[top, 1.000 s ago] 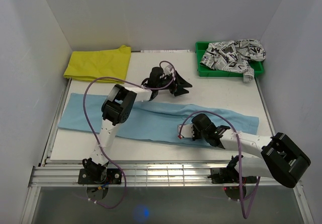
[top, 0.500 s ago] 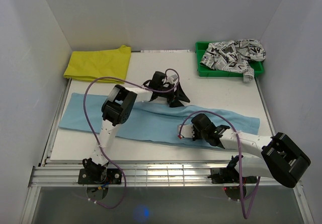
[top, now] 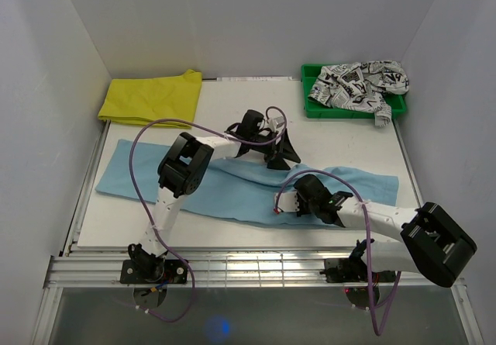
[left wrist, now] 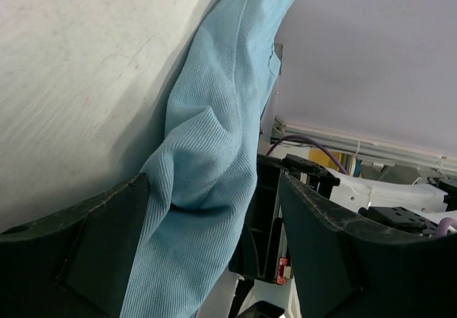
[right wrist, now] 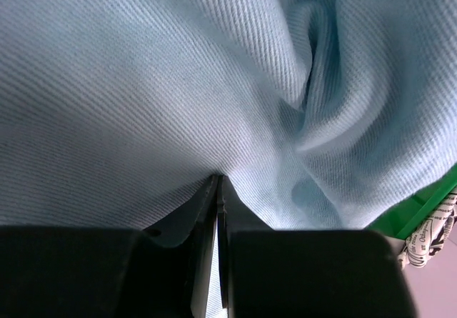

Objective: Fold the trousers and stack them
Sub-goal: Fold the trousers

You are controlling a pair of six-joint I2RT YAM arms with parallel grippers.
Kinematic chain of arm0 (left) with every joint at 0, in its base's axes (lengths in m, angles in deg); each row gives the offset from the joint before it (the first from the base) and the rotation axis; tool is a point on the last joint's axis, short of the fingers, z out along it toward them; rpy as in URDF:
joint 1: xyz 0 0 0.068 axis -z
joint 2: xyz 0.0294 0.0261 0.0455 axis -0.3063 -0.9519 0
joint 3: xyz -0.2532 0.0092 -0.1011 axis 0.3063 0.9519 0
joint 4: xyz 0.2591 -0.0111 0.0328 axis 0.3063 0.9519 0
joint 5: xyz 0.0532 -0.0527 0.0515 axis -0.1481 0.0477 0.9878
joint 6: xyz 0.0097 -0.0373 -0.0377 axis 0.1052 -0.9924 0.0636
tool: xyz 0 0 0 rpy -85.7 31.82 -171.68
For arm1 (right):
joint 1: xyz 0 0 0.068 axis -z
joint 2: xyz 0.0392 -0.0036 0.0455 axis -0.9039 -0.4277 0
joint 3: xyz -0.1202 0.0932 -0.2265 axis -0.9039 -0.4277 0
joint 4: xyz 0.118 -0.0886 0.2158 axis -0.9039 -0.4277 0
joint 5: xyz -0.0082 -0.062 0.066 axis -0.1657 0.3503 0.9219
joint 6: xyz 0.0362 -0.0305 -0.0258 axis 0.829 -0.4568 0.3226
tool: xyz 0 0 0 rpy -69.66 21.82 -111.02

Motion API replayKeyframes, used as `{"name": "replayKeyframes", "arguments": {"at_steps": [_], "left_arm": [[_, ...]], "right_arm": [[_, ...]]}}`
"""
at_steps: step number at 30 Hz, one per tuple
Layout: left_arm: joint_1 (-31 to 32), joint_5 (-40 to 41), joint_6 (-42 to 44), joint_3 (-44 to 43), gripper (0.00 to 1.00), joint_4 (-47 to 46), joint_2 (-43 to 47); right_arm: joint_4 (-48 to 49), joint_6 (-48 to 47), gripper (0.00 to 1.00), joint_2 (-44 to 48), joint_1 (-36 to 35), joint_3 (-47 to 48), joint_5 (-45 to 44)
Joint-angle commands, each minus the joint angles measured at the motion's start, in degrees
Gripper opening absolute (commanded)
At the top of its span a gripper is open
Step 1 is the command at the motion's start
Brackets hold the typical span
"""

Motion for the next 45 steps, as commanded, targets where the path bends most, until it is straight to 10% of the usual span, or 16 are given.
{"name": "replayKeyframes", "arguments": {"at_steps": [1, 11, 19, 26, 33, 38, 45], "left_arm": [[-2.97, 3.12, 0.57, 2.68, 0.84, 0.86, 8.45], [-7.9, 15.78, 34.83, -1.79, 0.82, 25.56, 12.23], [-12.92, 8.07, 70.52, -6.01, 0.84, 47.7, 10.39], [-12.92, 6.2, 78.64, 2.68, 0.84, 50.01, 13.91], [-12.04, 15.78, 75.74, 8.74, 0.54, 38.61, 15.4], [-11.95, 21.06, 75.82, 13.58, 0.08, 33.67, 17.5], [-10.72, 30.37, 76.26, 22.63, 0.0, 23.67, 22.69]], "right_arm": [[-11.22, 1.29, 0.09, -1.89, 0.21, -3.28, 6.24], [-15.34, -0.47, 0.1, 6.29, 0.21, -4.34, 8.52], [-15.44, 3.13, 0.22, 7.6, 0.21, 0.75, 11.87], [-13.86, 4.8, 0.32, 8.13, 0.47, 4.1, 10.99], [-12.54, 10.85, 0.4, 8.58, 7.92, 15.32, 15.37], [-15.34, 17.36, 0.4, 2.52, 15.84, 26.49, 23.28], [-27.27, 28.17, 0.35, -16.98, 21.3, 45.57, 28.99]]}}
